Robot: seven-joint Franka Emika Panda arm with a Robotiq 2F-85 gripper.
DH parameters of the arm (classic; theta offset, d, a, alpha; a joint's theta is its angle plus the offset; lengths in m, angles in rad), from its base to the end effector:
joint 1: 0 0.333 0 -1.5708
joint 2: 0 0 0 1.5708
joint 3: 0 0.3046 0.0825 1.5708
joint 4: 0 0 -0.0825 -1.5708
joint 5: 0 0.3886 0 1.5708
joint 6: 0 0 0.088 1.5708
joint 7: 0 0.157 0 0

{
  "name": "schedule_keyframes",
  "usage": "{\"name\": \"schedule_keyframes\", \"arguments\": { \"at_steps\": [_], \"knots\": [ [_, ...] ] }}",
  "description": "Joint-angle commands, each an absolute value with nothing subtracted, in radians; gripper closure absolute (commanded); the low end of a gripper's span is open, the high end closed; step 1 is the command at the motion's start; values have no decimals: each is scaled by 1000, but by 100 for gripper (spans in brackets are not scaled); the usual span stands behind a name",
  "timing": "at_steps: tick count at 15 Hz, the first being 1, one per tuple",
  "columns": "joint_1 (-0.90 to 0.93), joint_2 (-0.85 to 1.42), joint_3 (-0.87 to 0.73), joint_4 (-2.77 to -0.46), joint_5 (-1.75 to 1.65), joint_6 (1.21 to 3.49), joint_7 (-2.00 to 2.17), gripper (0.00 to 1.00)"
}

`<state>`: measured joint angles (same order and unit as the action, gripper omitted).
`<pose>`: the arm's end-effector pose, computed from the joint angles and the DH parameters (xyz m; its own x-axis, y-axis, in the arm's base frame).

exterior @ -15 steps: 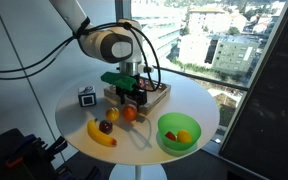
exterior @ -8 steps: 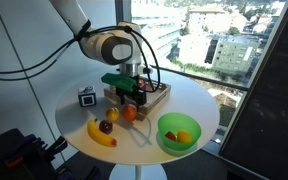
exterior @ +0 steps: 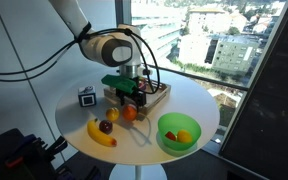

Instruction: Put the orange in the bowl

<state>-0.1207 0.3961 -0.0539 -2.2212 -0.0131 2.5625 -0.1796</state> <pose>0.5304 -0.0958 0.1258 0.9981 0.0192 -0.0585 0.0203 -0.9996 0.0172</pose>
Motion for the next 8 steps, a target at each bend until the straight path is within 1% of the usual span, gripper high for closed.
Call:
{"name": "schedule_keyframes", "arguments": {
  "at_steps": [1,3,4,5,7,8],
  "knots": [
    [-117,418,-55,-2200,-16,2572,-158,0],
    [-117,422,-55,-2200,-17,2572,-157,0],
    [-117,423,-55,-2199,-17,2570,-158,25],
    [-117,424,-55,-2198,-17,2571,-157,28],
    [-119,420,-55,-2199,-15,2566,-158,44],
    [-119,415,-56,-2198,-15,2564,-157,47]
  ]
}}
